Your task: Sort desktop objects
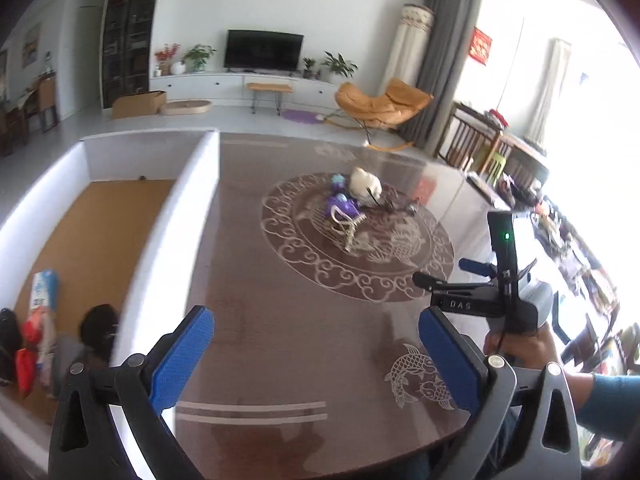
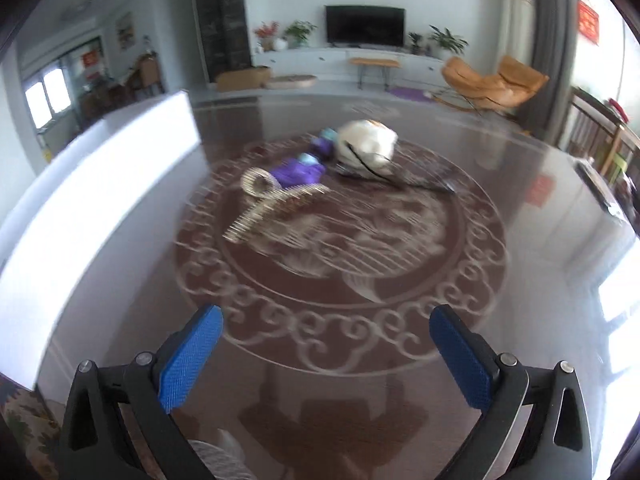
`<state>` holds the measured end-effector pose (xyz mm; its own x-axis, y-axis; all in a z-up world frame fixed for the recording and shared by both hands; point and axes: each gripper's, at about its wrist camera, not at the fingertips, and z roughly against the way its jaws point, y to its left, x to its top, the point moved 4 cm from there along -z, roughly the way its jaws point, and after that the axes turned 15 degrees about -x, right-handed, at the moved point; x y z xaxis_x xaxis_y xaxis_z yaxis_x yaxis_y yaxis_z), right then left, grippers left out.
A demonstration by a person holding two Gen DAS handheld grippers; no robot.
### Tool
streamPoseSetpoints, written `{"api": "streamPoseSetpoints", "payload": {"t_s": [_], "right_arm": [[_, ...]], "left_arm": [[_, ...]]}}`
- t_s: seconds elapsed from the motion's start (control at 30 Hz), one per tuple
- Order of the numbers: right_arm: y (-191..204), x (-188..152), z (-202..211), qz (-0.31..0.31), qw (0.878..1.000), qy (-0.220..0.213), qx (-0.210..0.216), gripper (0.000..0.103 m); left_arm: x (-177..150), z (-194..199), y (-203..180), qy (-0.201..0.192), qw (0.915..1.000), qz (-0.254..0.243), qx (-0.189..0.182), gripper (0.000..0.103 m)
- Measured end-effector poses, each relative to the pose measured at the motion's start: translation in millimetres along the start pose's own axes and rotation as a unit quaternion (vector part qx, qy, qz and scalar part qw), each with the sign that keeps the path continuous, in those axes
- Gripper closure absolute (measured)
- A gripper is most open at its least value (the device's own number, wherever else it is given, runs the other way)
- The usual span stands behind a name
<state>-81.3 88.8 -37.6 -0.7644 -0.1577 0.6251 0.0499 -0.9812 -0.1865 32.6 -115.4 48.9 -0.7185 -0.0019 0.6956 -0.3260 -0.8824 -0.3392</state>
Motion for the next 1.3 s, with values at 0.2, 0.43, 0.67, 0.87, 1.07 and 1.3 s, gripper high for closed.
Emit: {"api": "streamPoseSetpoints", "payload": {"t_s": [0.2,0.43,0.67,0.87,1.07,1.3], "right_arm": [[-60.7,-12.8,-46.6,-0.03,0.997,0.05,-0.041,0.0],[-50.2,14.7,-61.9,-0.031,0.998,0.039,-0.046,0.0],[-44.3,18.5,-68.6,-0.031,0.998,0.039,-0.047,0.0],[-42.5,18.8,-70.4,-0.031,0.998,0.039,-0.047,0.0],[-42.4,18.8,-70.4,-0.031,0.998,0.039,-0.047,0.0],[-42.5,19.2,-70.2,-0.031,0.998,0.039,-0.047,0.0]], "left_arm": [[-5.5,-132.7,7.8,0.072,0.9961,-0.003,0.052,0.0],[22.0,-182.1,36.9,0.076,0.9925,0.05,0.081,0.0],[24.8,-191.6,37.4,0.086,0.9917,0.008,0.095,0.0],[24.8,-191.0,37.5,0.085,0.9917,0.008,0.096,0.0],[23.7,-193.0,37.5,0.085,0.9917,0.008,0.096,0.0],[23.4,-193.2,37.5,0.085,0.9918,0.008,0.096,0.0]]}}
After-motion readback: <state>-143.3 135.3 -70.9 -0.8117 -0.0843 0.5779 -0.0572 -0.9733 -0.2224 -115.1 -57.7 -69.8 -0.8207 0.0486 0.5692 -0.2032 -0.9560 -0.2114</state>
